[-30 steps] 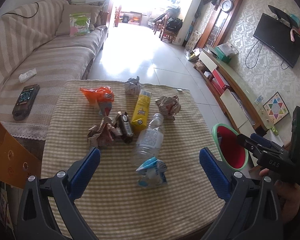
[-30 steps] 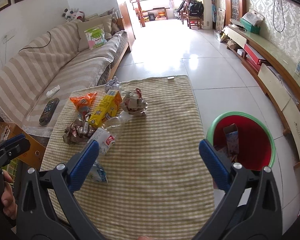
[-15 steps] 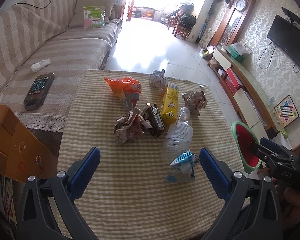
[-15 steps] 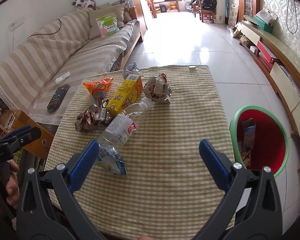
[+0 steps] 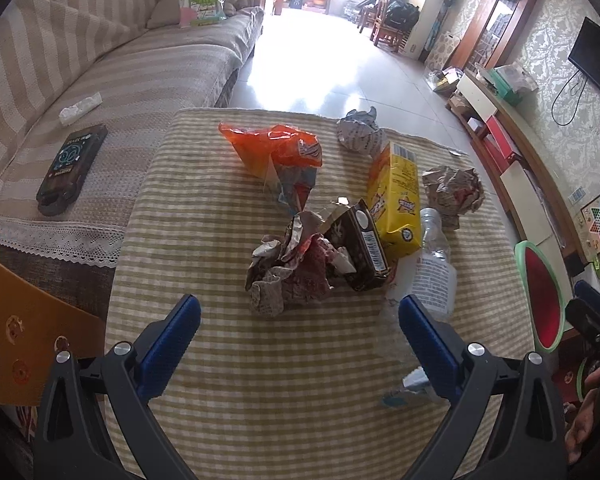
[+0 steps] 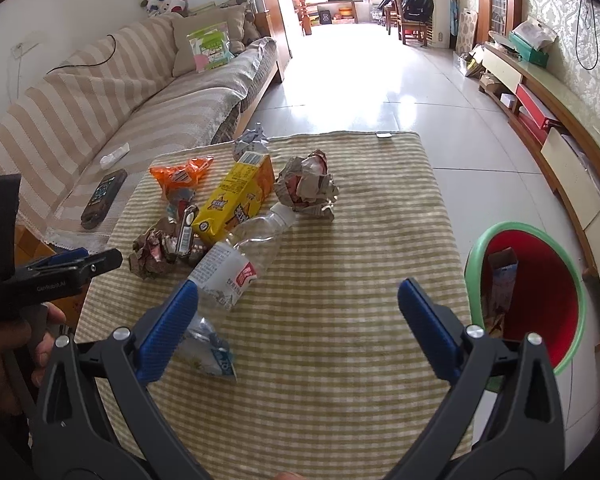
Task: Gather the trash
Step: 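Grasp a crumpled paper wad with the right tool while the left tool grasps another wad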
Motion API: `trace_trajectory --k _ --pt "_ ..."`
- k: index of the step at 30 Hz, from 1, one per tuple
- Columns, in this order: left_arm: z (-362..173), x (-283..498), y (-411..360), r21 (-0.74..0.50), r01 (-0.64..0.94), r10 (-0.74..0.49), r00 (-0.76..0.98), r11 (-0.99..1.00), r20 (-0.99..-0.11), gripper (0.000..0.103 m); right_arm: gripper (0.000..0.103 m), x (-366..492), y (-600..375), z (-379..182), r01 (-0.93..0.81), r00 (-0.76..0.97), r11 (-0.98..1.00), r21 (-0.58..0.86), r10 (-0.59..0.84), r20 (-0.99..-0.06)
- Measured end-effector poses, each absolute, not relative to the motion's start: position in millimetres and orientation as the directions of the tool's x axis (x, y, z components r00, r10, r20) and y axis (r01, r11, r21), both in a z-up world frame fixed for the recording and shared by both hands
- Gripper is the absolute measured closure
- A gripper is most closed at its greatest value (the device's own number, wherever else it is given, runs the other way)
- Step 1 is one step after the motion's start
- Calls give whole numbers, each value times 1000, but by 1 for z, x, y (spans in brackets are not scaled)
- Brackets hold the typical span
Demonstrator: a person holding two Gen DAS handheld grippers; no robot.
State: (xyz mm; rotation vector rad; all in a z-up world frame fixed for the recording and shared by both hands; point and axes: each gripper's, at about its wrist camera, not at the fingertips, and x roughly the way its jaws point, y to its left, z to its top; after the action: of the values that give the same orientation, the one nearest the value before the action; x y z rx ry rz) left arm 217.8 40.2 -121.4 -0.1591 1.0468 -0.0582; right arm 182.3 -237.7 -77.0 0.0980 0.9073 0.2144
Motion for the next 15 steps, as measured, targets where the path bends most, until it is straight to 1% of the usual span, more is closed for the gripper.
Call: trace_trajectory --k 8,15 --pt "-158 245 41 -164 -32 -134 440 986 -888 8 4 240 -232 -93 -147 590 979 143 203 -781" --pt "-176 260 42 -131 -27 -107 418 991 -902 8 4 290 -221 -121 -148 560 978 145 204 -803"
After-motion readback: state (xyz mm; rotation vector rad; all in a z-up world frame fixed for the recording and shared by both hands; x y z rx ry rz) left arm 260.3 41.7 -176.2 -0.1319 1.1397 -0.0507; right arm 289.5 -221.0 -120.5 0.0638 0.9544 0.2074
